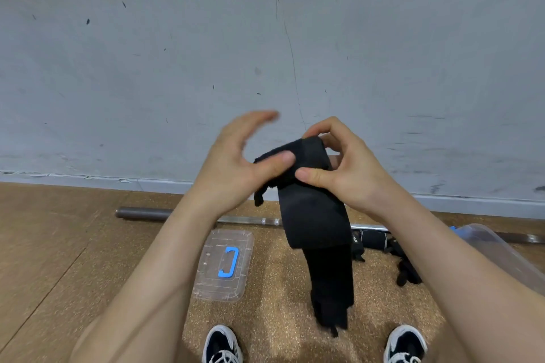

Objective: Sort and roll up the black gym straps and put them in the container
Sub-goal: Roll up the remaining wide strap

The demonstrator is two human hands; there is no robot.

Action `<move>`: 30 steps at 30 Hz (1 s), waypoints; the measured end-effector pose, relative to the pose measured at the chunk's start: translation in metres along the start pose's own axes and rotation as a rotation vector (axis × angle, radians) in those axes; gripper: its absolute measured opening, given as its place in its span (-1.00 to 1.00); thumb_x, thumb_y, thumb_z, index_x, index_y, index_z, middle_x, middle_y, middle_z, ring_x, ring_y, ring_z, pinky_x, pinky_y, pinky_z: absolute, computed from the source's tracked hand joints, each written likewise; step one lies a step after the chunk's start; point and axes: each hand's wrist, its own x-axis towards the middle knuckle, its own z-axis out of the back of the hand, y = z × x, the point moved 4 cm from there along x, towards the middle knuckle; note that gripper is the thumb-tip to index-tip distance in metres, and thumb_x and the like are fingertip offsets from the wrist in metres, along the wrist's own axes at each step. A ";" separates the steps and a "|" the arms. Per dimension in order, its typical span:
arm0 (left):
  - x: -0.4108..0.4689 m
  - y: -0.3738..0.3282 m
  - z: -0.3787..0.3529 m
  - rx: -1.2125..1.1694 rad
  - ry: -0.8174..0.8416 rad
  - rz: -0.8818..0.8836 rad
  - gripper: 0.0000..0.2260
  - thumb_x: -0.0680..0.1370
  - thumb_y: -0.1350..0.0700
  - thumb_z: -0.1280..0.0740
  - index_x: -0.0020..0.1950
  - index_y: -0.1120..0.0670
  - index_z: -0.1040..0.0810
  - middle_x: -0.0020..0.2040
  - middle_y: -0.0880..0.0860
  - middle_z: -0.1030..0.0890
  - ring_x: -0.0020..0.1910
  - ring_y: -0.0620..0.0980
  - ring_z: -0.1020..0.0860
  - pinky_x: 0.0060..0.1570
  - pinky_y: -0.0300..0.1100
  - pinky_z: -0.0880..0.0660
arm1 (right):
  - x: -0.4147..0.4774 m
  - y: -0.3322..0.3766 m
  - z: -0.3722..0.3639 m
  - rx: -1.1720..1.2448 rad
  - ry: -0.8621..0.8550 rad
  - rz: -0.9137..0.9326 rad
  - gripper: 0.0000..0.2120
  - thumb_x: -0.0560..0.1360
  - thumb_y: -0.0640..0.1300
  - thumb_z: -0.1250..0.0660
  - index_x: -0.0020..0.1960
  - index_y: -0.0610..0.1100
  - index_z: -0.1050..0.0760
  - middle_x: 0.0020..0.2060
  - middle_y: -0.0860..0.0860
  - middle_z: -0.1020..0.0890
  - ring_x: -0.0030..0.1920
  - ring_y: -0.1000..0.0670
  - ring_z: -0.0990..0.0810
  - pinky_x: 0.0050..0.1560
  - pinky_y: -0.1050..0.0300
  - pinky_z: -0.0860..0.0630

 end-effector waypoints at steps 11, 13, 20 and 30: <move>-0.002 0.005 -0.012 -0.222 0.126 0.068 -0.79 0.41 -0.06 -0.50 0.02 -0.14 -0.63 -0.12 -0.12 -0.71 -0.11 -0.15 -0.67 -0.13 -0.28 -0.57 | -0.003 -0.002 -0.007 0.081 0.008 -0.190 -0.45 0.22 0.08 -0.57 -0.01 -0.19 -0.39 -0.15 0.01 -0.69 -0.24 -0.01 -0.68 -0.21 0.00 -0.61; -0.002 0.005 -0.014 -0.223 0.113 0.077 -0.80 0.42 -0.10 -0.49 0.00 -0.14 -0.62 -0.17 -0.17 -0.69 -0.14 -0.19 -0.66 -0.16 -0.30 -0.54 | -0.001 -0.005 -0.006 0.016 -0.039 -0.160 -0.51 0.30 0.04 -0.57 -0.05 -0.29 -0.46 -0.24 0.02 -0.68 -0.29 0.05 -0.64 -0.18 -0.02 -0.59; 0.001 0.013 -0.011 -0.224 0.015 0.115 -0.71 0.48 -0.14 -0.35 0.10 -0.03 -0.64 -0.11 -0.10 -0.69 -0.07 -0.11 -0.65 -0.09 -0.14 -0.54 | -0.005 -0.010 -0.003 -0.020 0.029 -0.200 -0.79 0.37 -0.16 -0.58 -0.22 -0.06 -0.54 -0.24 -0.06 -0.67 -0.21 0.00 -0.67 -0.21 0.04 -0.58; -0.001 0.011 -0.014 0.140 -0.075 0.042 -0.75 0.52 -0.15 -0.38 0.15 -0.11 -0.56 -0.08 -0.22 -0.62 -0.06 -0.30 -0.57 -0.08 -0.35 -0.51 | -0.006 -0.019 -0.010 -0.146 -0.051 -0.310 -0.76 0.42 -0.10 -0.54 -0.01 0.11 -0.54 -0.14 0.02 -0.71 -0.13 0.02 -0.72 0.02 -0.09 -0.65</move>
